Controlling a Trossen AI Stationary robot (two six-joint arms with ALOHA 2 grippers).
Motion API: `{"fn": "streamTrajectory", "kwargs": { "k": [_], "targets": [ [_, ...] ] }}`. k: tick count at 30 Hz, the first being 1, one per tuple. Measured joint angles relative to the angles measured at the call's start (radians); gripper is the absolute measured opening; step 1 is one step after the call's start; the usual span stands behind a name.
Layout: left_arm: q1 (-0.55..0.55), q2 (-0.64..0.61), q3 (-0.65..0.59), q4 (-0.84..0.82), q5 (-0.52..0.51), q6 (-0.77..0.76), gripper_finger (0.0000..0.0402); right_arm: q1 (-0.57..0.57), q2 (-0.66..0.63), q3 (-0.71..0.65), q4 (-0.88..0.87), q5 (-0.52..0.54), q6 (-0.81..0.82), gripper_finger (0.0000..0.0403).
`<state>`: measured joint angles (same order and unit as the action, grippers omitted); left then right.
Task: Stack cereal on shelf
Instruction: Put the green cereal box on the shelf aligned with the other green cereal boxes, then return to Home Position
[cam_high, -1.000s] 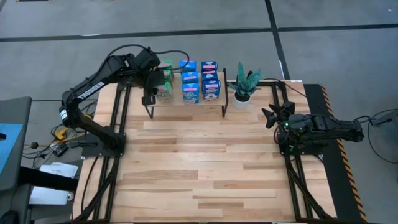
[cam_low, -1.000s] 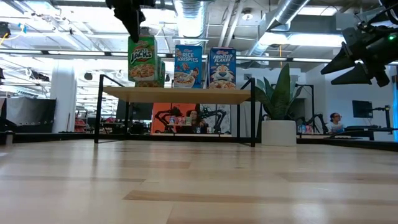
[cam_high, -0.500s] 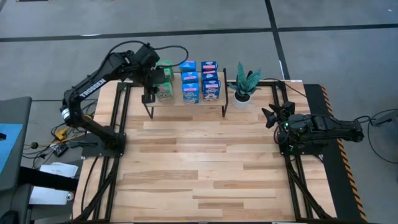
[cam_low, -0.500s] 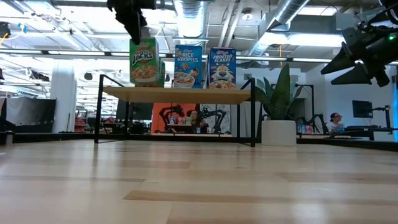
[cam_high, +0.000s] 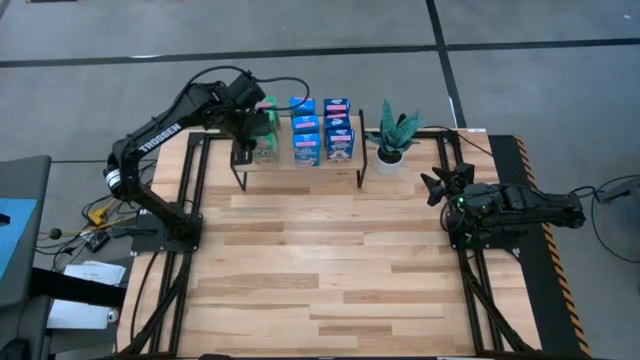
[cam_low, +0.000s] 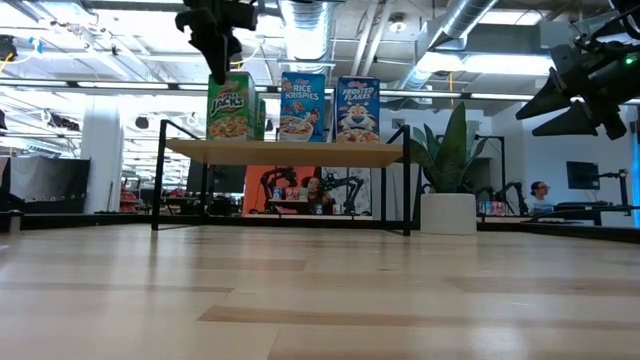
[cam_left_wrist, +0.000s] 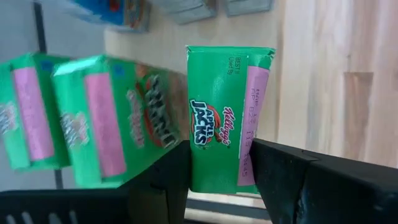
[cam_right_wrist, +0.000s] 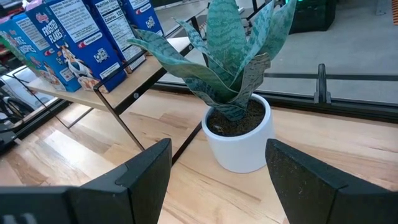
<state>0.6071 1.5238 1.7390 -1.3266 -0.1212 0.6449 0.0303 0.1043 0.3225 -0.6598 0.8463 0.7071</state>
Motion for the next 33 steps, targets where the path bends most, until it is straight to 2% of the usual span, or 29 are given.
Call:
{"fn": "streamTrajectory", "kwargs": {
  "k": [9, 25, 33],
  "targets": [
    [0.001, 0.000, 0.000, 0.000, -0.033, -0.005, 0.0150, 0.000, 0.000, 0.000, 0.000, 0.000, 0.000, 0.0286],
    [0.000, 0.002, 0.000, 0.002, -0.072, -0.065, 0.0258, 0.000, 0.000, 0.000, 0.000, 0.000, 0.000, 0.0286],
    [-0.030, 0.002, 0.010, 0.001, -0.157, -0.066, 0.0279, 0.000, 0.000, 0.000, 0.000, 0.000, 0.000, 0.0286]
  ]
}}
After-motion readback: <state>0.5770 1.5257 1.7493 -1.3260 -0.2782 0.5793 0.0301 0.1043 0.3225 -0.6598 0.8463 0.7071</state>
